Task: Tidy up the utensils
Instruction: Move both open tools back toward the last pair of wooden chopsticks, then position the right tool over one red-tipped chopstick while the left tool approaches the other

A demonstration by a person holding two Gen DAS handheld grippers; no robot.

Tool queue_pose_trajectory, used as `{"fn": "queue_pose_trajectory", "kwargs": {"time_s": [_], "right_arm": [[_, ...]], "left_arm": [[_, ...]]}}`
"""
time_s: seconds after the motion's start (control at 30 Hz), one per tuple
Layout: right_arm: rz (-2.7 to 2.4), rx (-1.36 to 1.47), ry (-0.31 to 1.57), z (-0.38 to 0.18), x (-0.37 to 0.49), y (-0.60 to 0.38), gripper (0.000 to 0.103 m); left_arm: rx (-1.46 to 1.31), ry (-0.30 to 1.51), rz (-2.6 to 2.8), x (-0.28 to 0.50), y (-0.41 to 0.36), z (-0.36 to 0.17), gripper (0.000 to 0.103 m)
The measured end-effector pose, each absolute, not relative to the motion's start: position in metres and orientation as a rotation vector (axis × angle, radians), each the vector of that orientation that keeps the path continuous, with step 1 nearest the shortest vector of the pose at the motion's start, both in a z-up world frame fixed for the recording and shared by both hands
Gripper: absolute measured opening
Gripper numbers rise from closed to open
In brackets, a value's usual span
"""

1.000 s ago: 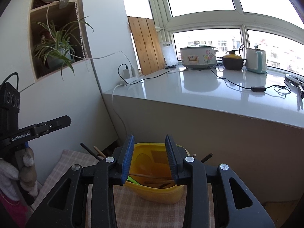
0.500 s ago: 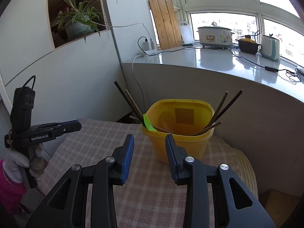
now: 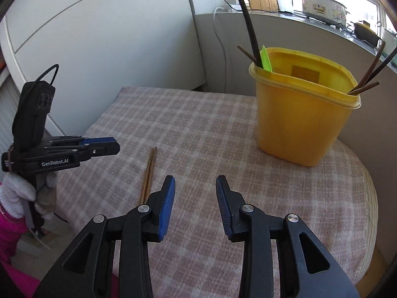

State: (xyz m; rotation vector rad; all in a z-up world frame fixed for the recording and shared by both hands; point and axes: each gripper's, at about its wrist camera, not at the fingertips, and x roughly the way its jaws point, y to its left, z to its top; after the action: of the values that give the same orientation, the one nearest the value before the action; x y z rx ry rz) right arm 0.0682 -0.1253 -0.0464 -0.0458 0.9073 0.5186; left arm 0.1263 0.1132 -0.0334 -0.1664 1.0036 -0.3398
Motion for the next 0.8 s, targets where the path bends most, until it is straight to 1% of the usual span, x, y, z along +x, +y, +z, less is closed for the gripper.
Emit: {"fn": "queue_pose_trajectory", "kwargs": {"time_s": [0.2, 0.33, 0.7, 0.8], "right_arm": [[0.596, -0.071, 1.028, -0.083, 0.068, -0.096, 0.032], [0.634, -0.102, 1.077, -0.101, 0.064, -0.077, 0.032], [0.626, -0.142, 1.116, -0.117, 0.07, -0.054, 0.032], [0.618, -0.145, 1.119, -0.117, 0.072, -0.054, 0.028]], "left_arm": [[-0.177, 1.057, -0.343, 0.109, 0.113, -0.056, 0.017], [-0.199, 1.062, -0.347, 0.104, 0.114, -0.06, 0.017], [-0.214, 1.053, -0.341, 0.09, 0.131, -0.058, 0.017], [-0.214, 1.051, -0.342, 0.091, 0.129, -0.058, 0.017]]}}
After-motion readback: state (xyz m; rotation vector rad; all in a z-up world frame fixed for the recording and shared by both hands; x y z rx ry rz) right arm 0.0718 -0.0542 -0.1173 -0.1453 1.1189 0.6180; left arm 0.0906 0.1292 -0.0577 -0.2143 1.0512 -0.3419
